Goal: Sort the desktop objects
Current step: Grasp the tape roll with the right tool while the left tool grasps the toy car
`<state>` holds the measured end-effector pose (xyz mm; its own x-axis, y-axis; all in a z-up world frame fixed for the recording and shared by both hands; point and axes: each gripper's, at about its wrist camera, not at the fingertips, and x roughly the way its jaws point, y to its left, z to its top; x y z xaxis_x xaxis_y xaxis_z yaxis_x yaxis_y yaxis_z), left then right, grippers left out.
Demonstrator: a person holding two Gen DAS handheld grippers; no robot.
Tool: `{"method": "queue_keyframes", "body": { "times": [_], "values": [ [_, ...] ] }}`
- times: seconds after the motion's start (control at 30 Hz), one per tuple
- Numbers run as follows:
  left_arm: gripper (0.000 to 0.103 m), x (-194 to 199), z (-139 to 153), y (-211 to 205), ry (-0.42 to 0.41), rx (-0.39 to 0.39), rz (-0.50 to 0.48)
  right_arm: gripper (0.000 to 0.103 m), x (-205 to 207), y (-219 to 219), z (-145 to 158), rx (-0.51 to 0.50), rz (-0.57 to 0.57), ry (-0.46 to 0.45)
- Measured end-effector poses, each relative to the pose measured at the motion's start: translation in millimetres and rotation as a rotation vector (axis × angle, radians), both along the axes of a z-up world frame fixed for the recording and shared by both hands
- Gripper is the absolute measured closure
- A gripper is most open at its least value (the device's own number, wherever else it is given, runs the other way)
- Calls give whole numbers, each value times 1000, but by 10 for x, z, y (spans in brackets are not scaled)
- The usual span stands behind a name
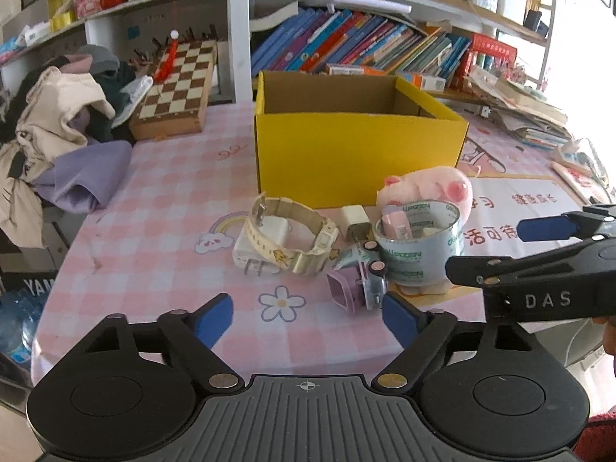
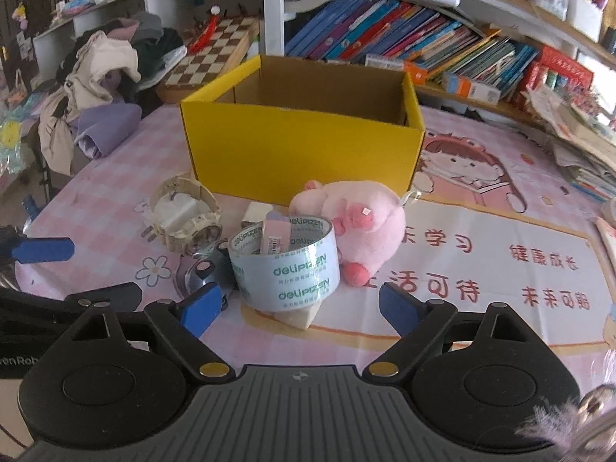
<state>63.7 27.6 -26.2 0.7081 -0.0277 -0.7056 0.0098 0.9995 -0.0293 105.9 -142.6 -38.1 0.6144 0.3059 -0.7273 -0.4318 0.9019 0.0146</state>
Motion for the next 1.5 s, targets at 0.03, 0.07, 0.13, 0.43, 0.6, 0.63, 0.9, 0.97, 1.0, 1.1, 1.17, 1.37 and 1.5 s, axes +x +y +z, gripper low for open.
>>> {"method": "queue_keyframes", "body": {
  "times": [0.03, 0.07, 0.13, 0.43, 0.6, 0.63, 0.9, 0.97, 1.0, 1.1, 1.17, 1.37, 1.5],
  "values": [
    [25, 31, -29, -8, 12, -1, -5, 14, 53, 3, -16, 3, 4, 13],
    [27, 60, -57, -17, 23, -5, -12, 14, 106, 5, -31, 8, 8, 27],
    [31, 115, -108, -36, 43, -19, -26, 14, 189, 12, -57, 13, 18, 49],
    [31, 347, -297, -238, 89, -13, -97, 16, 517, 132, -195, 10, 112, 135],
    [37, 478, -356, -274, 93, -12, -111, 16, 648, 225, -243, -5, 159, 152],
    [39, 506, -364, -269, 94, -18, -109, 16, 668, 244, -247, -8, 166, 151],
    [55, 697, -473, -221, 121, -59, -87, 18, 741, 287, -242, -5, 194, 134],
    [58, 705, -485, -209, 128, -72, -90, 19, 743, 268, -226, 8, 194, 131],
    [58, 702, -479, -208, 128, -71, -94, 19, 744, 259, -218, 14, 195, 129],
    [59, 670, -433, -185, 117, -78, -100, 19, 728, 228, -151, 42, 200, 105],
    [59, 632, -368, -152, 101, -89, -104, 19, 707, 212, -75, 58, 205, 79],
    [59, 583, -177, -80, 47, -102, -114, 19, 726, 188, 100, 108, 187, 36],
    [59, 579, -20, -75, -8, -89, -125, 19, 773, 160, 231, 145, 172, 4]
  ]
}}
